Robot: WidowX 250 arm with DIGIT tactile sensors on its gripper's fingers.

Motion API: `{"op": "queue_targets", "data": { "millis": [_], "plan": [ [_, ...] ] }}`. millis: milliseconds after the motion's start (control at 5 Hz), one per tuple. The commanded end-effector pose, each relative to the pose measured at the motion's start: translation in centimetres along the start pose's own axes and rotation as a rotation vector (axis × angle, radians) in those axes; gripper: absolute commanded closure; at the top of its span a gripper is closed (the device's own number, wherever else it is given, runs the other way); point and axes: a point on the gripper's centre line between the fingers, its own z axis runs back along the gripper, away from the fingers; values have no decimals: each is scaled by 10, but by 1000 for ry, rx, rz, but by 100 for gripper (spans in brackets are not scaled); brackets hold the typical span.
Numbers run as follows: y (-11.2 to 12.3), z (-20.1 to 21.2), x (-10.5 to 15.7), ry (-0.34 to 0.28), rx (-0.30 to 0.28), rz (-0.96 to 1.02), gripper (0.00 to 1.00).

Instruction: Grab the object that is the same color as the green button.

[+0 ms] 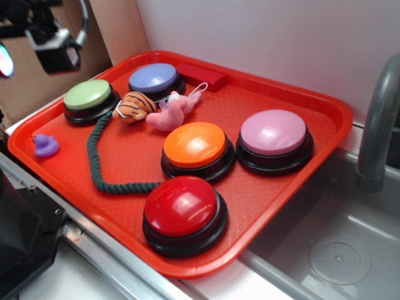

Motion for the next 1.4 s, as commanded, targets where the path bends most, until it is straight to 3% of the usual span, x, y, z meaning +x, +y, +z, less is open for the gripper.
{"op": "queue_targets", "data": {
  "millis": [0,400,600,1200],
  "plan": [
    [16,-59,18,-35,-1,211,0],
    [21,-108,21,1,-28,235,0],
    [12,-122,22,12,-47,197,0],
    [6,-129,20,12,-80,154,0]
  ]
}}
